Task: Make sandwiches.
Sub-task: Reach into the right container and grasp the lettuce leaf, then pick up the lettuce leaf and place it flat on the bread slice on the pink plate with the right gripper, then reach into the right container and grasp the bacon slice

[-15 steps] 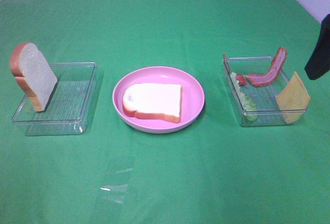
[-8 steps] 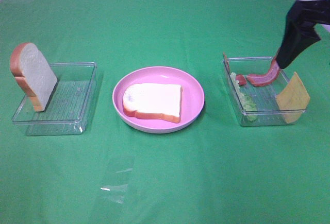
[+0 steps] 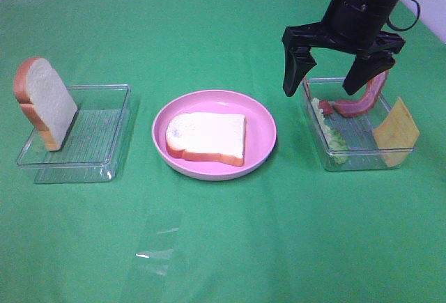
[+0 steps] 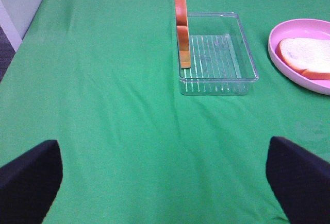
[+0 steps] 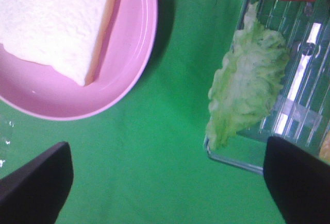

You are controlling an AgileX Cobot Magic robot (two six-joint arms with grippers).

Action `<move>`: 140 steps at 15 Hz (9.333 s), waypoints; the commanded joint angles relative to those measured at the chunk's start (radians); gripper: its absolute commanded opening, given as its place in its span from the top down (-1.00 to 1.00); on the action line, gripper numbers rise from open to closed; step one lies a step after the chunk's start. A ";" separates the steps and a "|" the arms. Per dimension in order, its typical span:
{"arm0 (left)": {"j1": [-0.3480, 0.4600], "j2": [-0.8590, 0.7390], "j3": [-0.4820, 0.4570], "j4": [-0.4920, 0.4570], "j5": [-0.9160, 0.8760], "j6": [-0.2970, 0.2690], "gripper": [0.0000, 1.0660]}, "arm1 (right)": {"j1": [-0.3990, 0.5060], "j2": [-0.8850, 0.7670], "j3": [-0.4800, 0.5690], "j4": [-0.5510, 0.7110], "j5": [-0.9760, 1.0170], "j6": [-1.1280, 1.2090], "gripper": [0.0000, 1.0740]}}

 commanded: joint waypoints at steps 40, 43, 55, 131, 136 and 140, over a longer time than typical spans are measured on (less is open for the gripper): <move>0.000 -0.016 0.004 0.000 -0.012 -0.005 -0.86 | 0.000 0.178 -0.071 -0.111 -0.003 0.027 1.00; 0.000 -0.016 0.004 0.000 -0.012 -0.005 -0.86 | 0.000 0.175 -0.136 -0.106 0.059 0.043 1.00; 0.000 -0.016 0.004 0.000 -0.012 -0.005 -0.85 | 0.002 -0.045 -0.202 0.233 0.138 -0.098 1.00; 0.000 -0.016 0.004 0.000 -0.012 -0.003 -0.84 | -0.048 0.422 -0.485 -0.097 0.020 0.095 -0.22; 0.000 -0.016 0.004 0.000 -0.012 -0.003 -0.84 | -0.048 0.422 -0.485 -0.096 0.029 0.095 0.36; 0.000 -0.016 0.004 0.000 -0.012 -0.003 -0.84 | -0.048 0.422 -0.485 -0.098 0.033 0.095 1.00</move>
